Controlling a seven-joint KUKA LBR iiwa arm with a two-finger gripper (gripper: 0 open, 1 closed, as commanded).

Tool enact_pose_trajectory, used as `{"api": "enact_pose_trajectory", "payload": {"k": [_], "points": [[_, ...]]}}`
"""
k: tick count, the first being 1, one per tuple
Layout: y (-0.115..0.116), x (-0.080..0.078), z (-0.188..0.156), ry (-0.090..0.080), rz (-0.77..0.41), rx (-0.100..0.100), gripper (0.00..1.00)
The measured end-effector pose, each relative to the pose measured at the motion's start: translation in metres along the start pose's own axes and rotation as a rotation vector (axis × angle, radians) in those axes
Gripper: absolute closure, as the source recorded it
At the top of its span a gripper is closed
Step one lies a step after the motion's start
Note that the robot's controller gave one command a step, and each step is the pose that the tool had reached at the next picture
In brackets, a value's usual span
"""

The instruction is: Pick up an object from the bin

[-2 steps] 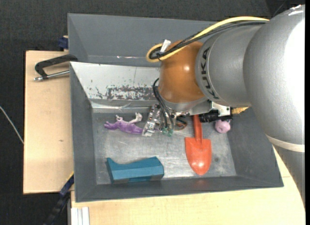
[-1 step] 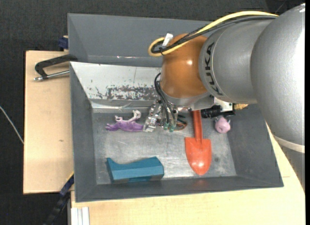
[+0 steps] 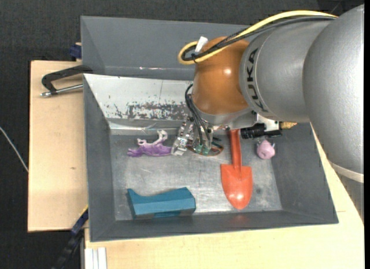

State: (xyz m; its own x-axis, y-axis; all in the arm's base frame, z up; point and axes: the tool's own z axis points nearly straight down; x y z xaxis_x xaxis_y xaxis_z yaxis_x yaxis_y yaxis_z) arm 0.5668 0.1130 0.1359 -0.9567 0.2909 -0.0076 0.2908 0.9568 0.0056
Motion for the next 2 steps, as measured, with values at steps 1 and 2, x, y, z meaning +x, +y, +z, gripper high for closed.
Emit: {"api": "enact_pose_trajectory", "payload": {"k": [1, 2], "points": [[0.0001, 0.0003, -0.0043, 0.002, 0.0, 0.001, 1.0], [-0.0003, 0.0013, -0.0132, 0.009, 0.0, 0.004, 1.0]]}}
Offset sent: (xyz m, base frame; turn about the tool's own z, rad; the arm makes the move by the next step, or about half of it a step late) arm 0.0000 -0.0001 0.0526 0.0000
